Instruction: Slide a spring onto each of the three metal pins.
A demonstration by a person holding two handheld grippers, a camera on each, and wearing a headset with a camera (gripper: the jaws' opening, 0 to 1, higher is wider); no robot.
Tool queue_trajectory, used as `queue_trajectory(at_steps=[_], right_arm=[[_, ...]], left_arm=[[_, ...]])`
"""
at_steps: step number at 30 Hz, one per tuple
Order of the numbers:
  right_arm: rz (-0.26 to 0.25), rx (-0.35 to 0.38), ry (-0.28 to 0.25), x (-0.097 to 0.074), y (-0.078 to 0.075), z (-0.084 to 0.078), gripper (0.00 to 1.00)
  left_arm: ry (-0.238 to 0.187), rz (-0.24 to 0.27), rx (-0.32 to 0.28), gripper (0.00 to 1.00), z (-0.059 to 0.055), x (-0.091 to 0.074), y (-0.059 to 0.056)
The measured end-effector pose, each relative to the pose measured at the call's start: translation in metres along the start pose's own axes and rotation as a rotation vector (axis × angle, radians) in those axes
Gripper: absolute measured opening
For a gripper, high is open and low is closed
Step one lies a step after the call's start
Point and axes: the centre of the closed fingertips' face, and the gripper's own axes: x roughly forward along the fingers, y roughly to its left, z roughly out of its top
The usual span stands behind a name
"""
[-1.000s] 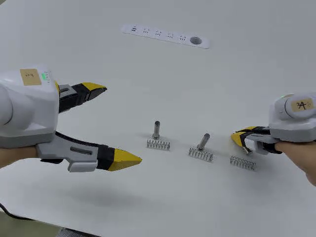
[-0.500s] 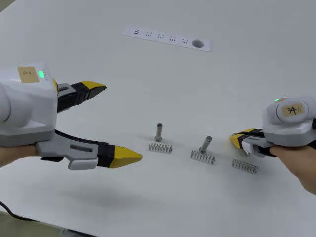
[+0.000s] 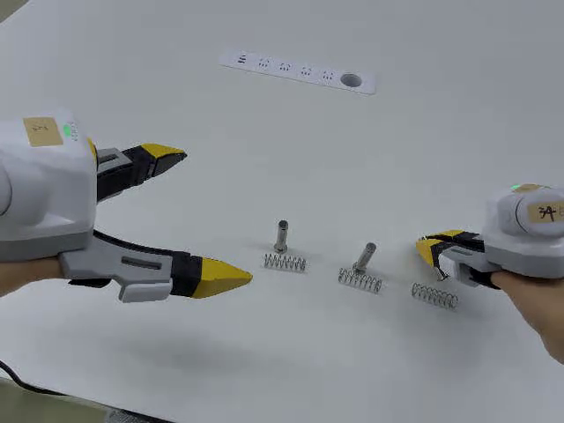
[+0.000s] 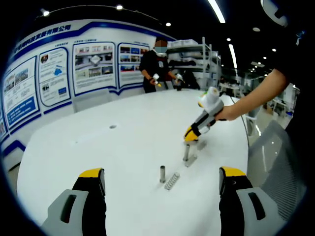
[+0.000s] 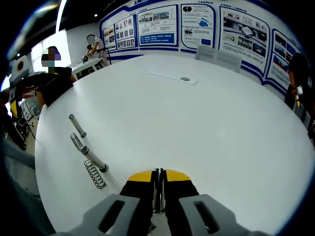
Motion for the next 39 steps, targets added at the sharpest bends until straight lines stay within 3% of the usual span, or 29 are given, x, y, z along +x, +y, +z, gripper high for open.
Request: queue_trajectory(at_steps=[20,35,39], right_arm=[[-0.018,0.026,-0.125,-0.027,0.000,0.007,0.08],[-0.018,0.020,-0.212,-0.042,0.003,0.002,0.08],[-0.019,0.056,-0.240,-0.045,0.002,0.000,0.08]], left_arm=[[-0.018,-0.014,0.008,0.98,0.011,-0.001,-0.009],[-0.023,-0.031,0.016,0.98,0.017,-0.002,-0.016],[-0.017,-0.041,0.020,0.98,0.017,-0.001,-0.020]])
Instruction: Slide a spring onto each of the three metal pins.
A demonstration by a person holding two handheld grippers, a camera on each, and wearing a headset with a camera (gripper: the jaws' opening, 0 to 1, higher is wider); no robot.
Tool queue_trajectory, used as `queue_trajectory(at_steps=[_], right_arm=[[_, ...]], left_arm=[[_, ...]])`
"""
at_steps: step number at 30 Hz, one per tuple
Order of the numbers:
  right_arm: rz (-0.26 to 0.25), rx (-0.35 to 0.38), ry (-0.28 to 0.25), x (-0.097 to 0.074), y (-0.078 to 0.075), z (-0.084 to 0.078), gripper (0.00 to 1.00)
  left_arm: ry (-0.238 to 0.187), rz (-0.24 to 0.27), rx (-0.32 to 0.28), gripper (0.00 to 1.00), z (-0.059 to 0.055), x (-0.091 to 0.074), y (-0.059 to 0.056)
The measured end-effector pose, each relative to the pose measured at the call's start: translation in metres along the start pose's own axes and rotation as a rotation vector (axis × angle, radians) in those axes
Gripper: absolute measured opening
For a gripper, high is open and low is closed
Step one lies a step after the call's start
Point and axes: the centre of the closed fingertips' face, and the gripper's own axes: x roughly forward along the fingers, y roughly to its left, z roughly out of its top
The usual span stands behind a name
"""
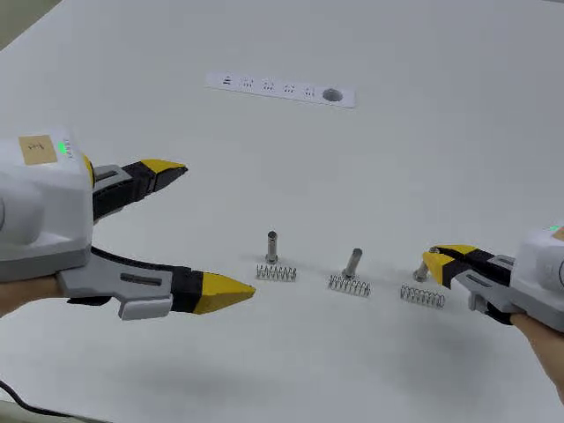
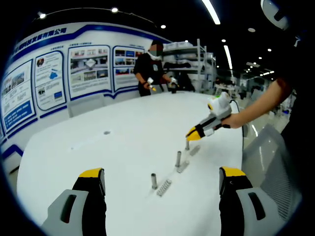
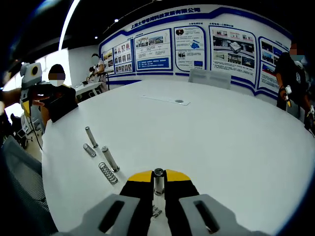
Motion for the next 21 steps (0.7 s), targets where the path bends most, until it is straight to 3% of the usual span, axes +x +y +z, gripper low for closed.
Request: queue_trajectory(at_steps=[21], right_arm=[[0.004,-0.075,0.005,-0.002,0.006,-0.003,0.09]], left_arm=[[0.009,-0.030,0.016,0.98,0.003,0.003,-0.013]])
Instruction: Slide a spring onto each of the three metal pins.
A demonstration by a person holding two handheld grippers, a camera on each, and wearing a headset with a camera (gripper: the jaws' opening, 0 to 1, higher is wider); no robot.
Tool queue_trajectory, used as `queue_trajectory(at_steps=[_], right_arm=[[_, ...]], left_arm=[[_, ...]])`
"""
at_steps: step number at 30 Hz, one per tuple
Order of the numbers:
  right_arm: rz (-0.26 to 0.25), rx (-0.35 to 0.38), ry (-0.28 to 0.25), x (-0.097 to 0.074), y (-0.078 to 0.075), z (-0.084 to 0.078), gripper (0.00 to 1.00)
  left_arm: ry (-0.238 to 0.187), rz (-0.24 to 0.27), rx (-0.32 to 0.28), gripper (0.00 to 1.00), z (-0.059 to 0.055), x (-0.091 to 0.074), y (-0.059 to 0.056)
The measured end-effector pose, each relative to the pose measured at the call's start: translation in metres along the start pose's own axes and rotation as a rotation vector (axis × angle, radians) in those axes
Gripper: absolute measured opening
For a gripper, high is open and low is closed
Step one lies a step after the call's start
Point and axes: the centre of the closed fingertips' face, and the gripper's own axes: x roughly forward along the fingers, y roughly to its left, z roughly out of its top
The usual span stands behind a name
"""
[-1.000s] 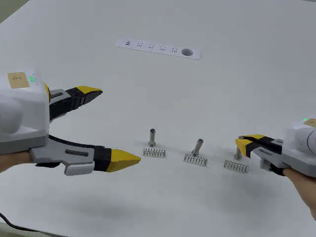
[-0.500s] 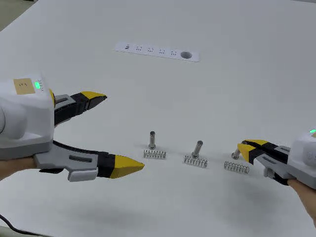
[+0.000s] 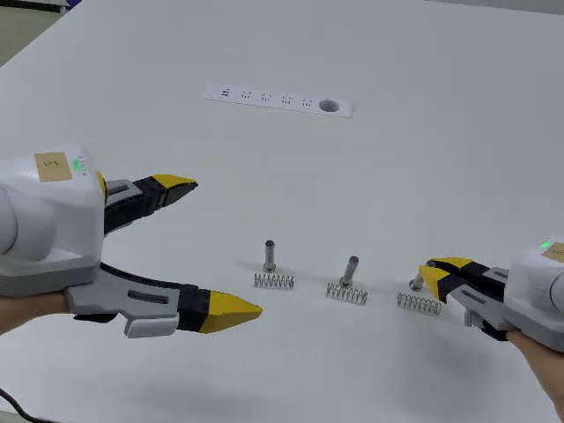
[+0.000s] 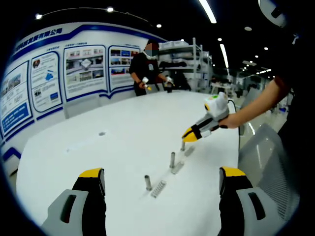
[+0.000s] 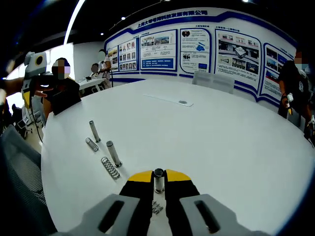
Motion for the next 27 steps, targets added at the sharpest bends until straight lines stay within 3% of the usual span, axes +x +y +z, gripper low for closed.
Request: queue_trajectory(at_steps=[10,17,19,23,27], right_arm=[[-0.006,-0.003,-0.006,0.000,-0.002,0.004,0.10],[0.026,0.016,-0.035,-0.014,-0.002,0.011,0.19],[0.040,0.018,-0.032,-0.018,-0.005,0.007,0.21],[0.117,0.006,0.047,-0.025,-0.001,-0.017,0.22],[0.157,-0.111,0.116,-0.027,0.002,-0.036,0.22]], left_arm=[[0.009,-0.008,0.012,0.98,0.000,-0.003,-0.004],[0.016,-0.020,0.016,0.98,0.000,0.000,-0.006],[0.011,-0.023,0.014,0.98,0.002,0.001,-0.007],[0.008,-0.031,0.010,0.98,0.002,0.005,-0.009],[0.034,-0.046,0.008,0.99,-0.003,0.010,-0.011]])
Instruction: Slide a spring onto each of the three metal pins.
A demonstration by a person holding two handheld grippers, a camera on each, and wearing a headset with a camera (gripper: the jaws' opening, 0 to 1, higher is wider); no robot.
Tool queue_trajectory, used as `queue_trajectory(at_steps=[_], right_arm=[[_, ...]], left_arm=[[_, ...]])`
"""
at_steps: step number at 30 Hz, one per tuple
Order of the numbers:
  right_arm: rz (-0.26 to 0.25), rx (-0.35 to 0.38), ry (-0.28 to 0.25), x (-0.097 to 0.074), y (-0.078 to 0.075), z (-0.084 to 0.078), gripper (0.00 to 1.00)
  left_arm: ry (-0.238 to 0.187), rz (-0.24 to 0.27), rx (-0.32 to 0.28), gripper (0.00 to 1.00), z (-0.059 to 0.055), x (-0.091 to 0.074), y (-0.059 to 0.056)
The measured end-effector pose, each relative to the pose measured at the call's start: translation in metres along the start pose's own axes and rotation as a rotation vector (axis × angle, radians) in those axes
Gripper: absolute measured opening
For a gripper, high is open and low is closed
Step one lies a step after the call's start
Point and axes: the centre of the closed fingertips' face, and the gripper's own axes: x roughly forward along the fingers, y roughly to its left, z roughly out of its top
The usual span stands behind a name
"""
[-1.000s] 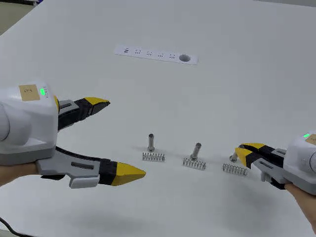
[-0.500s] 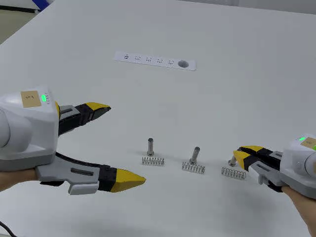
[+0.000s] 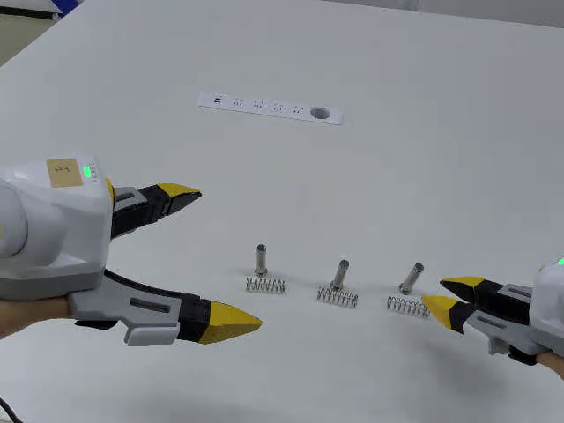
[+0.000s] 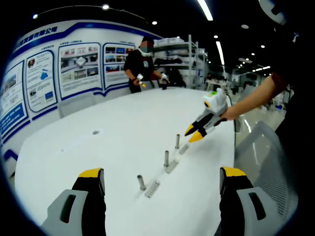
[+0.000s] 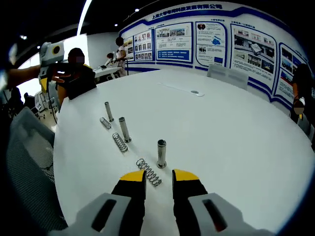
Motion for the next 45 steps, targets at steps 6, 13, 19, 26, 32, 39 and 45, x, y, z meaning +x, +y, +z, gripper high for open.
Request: queue_trajectory(at_steps=[6,13,19,26,32,39,45], right_arm=[[0.061,-0.061,0.067,0.007,0.009,-0.016,0.22],[0.084,-0.132,0.106,0.018,0.006,-0.024,0.22],[0.105,-0.123,0.096,0.023,0.002,-0.021,0.21],[0.157,-0.085,0.086,0.022,0.006,-0.022,0.19],[0.179,-0.092,0.087,0.023,0.009,-0.020,0.17],[0.213,-0.126,0.102,0.024,0.014,-0.019,0.12],[0.212,-0.118,0.116,0.025,0.014,-0.021,0.11]], left_arm=[[-0.018,0.007,-0.007,0.99,0.002,0.004,0.002],[-0.002,0.007,-0.009,0.99,-0.003,0.005,0.002],[-0.001,0.014,-0.019,0.98,-0.004,0.002,0.002],[0.009,0.018,-0.024,0.98,-0.007,0.002,0.001],[0.025,0.005,-0.022,0.98,-0.011,0.005,-0.003],[0.042,-0.001,-0.014,0.97,-0.013,0.008,-0.001],[0.025,-0.004,-0.016,0.97,-0.008,0.008,-0.003]])
